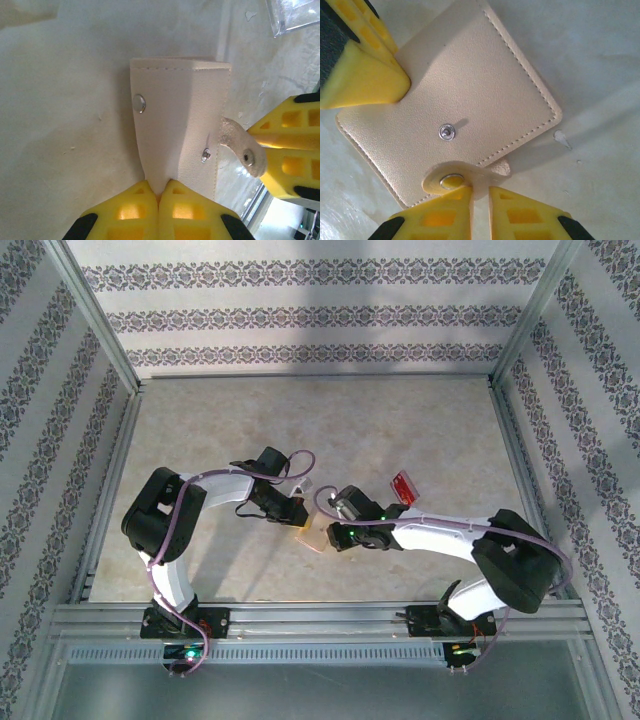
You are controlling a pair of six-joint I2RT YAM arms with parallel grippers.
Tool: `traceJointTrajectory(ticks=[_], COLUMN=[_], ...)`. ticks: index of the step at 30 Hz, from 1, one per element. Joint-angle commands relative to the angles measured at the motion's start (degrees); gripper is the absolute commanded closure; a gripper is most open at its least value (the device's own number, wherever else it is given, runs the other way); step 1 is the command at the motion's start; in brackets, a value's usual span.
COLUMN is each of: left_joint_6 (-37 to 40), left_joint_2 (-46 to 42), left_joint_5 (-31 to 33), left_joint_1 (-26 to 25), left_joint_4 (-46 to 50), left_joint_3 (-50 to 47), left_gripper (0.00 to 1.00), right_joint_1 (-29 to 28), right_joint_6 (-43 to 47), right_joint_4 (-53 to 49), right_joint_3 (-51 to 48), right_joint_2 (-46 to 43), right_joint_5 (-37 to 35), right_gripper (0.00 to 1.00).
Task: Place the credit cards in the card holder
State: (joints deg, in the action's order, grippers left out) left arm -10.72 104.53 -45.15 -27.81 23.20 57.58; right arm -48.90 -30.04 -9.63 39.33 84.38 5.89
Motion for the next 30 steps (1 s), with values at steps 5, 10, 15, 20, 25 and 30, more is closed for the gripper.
traceJointTrajectory(ticks=[5, 10, 15, 20, 25, 30], left_joint_6=[0.94, 0.96, 0.96, 0.92, 0.96, 1.05], left_joint_2=[1.46, 1.37, 1.08, 1.02, 1.08, 1.0], left_joint_5=[2.46, 2.47, 2.46, 2.49, 2.57, 2.62], left_joint_1=[-1.37, -1.37, -1.4, -1.37, -1.37, -1.37], left_joint_4=[2.65, 2.64, 2.55, 2.44, 2.53, 2.51], left_joint_3=[0.29, 0.19, 0.1, 0.0, 0.1, 0.05], left_gripper=[1.0, 1.0, 1.0, 1.0, 1.0, 1.0], right_joint_1=[-0.4, -0.53, -0.57, -0.67, -0.93, -0.93], right_joint_6=[-1.48, -2.57, -3.31, -3.36, -2.36, -2.39], right_joint_4=[3.72, 6.19, 6.46, 6.1, 3.32, 2.51], right_joint_3=[2.09, 2.2, 1.89, 2.19, 3.43, 2.36], right_joint_2=[2.46, 4.4, 4.66, 4.31, 4.74, 4.22], right_joint_5=[-0.31, 0.13, -1.51, -0.36, 1.73, 2.18], right_gripper=[0.85, 0.85, 0.86, 0.86, 0.86, 0.86])
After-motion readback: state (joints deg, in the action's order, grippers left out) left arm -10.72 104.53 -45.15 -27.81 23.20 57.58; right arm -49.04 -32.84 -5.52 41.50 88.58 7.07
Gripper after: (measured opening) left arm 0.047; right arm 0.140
